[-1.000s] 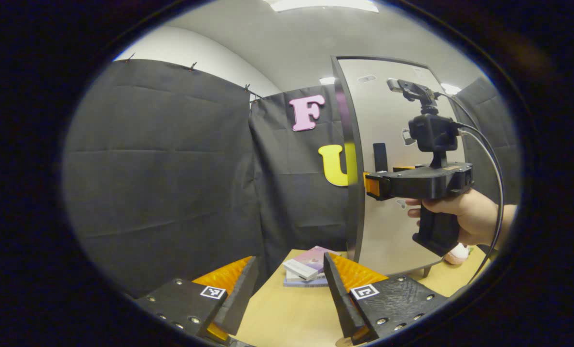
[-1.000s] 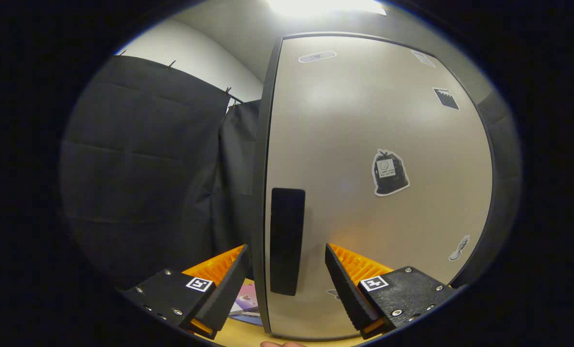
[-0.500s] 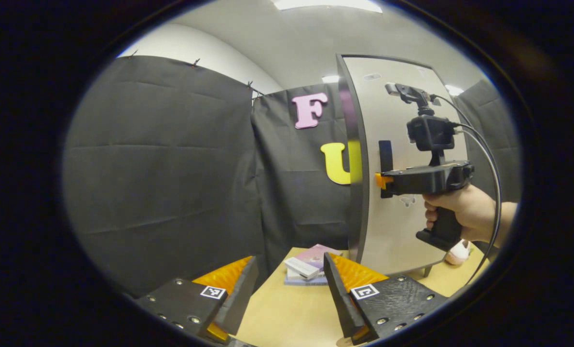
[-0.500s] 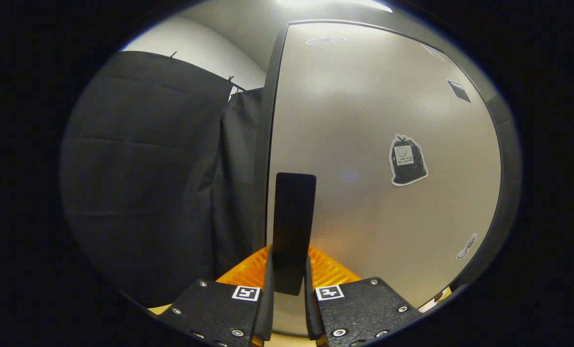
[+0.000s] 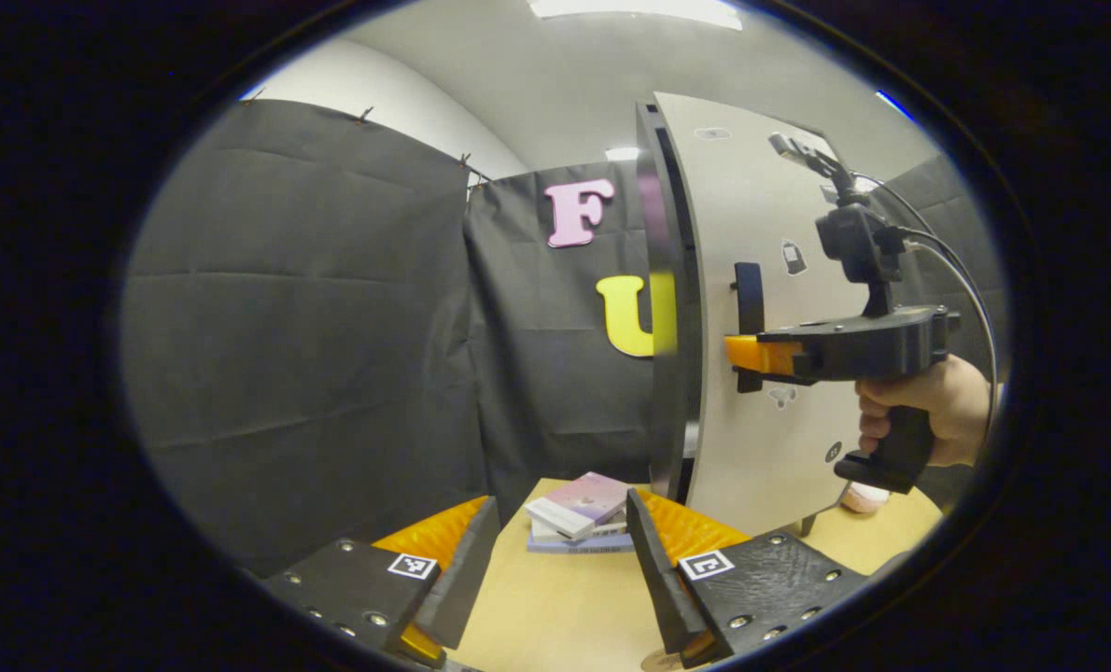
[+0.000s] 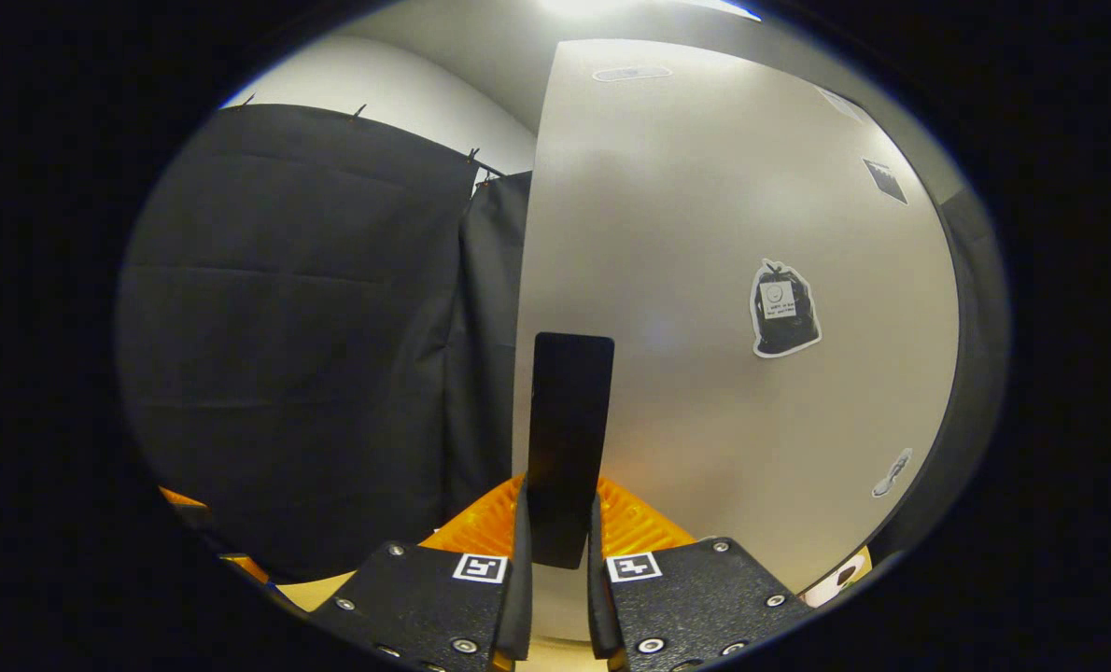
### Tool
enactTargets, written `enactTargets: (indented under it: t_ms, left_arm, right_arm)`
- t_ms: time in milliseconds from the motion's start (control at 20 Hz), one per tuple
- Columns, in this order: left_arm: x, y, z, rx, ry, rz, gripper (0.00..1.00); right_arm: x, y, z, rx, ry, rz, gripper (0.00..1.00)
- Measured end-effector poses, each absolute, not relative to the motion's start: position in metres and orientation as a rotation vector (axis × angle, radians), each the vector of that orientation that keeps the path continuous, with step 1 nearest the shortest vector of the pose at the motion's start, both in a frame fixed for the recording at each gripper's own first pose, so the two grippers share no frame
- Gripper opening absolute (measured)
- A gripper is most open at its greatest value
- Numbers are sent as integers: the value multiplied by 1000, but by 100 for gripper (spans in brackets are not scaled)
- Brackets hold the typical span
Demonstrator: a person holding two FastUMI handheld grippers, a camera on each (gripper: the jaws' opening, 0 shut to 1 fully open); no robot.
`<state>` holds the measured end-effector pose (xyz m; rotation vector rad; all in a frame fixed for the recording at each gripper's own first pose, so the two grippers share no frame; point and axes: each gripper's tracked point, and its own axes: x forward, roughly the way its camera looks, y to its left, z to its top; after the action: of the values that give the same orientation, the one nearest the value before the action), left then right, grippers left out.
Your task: Open the cabinet door with the right hand, grasp the bottle in the cabinet with the left hand and place it on the coaster, then close the cabinet door with the right hand.
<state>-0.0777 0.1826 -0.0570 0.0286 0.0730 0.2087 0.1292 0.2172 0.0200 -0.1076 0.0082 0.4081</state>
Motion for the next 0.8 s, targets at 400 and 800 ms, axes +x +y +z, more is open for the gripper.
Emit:
enactTargets:
  t_ms: [400, 800]
  left_arm:
    - [-57, 155, -56, 30, 61, 113, 80]
    - [-38, 101, -45, 39, 36, 24, 80]
  right_arm:
    - [95, 205, 21, -103, 18, 467, 25]
    - [70, 189, 21, -86, 57, 487, 25]
